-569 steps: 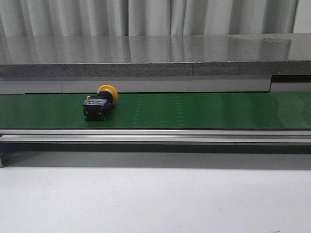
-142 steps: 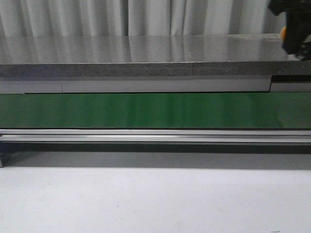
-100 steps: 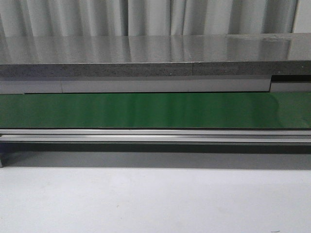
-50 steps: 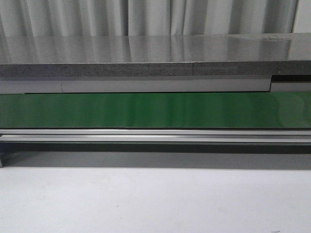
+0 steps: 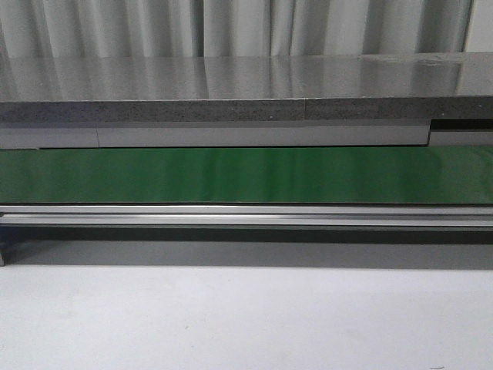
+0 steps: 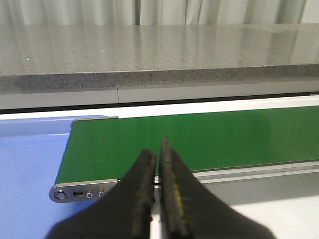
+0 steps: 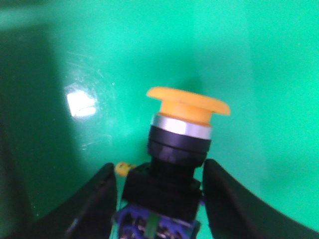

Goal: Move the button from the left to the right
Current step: 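Carry the button over the green tray and release it with right gripper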

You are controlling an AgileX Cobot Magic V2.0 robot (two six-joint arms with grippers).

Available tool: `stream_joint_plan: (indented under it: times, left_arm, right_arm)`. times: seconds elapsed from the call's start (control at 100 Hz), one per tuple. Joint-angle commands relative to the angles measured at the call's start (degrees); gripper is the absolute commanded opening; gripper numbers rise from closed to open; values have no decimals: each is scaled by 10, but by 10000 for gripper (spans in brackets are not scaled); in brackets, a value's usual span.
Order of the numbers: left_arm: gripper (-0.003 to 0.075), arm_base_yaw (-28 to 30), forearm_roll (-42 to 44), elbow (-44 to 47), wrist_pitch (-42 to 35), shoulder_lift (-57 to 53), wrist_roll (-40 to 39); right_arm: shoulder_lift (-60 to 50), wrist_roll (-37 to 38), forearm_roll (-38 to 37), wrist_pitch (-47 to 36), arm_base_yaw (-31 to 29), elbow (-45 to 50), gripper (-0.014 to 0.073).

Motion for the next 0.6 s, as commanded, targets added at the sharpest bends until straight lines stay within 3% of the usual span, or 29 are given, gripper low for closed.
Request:
stream_joint_plan:
  times: [0.0,0.39,0.59]
  left_arm:
    - [5,-1,-7,-18,-50,5,-2]
    - [5,-1,-7,-18,-50,5,-2]
    - [5,-1,-7,-18,-50,5,-2]
  right_arm:
    - [-28,-7,-8,-22,-3,-19,399]
    - [-43,-6,-7,-26,-5,-19,407]
    - [-94,-6,44,-59,14,-19,407]
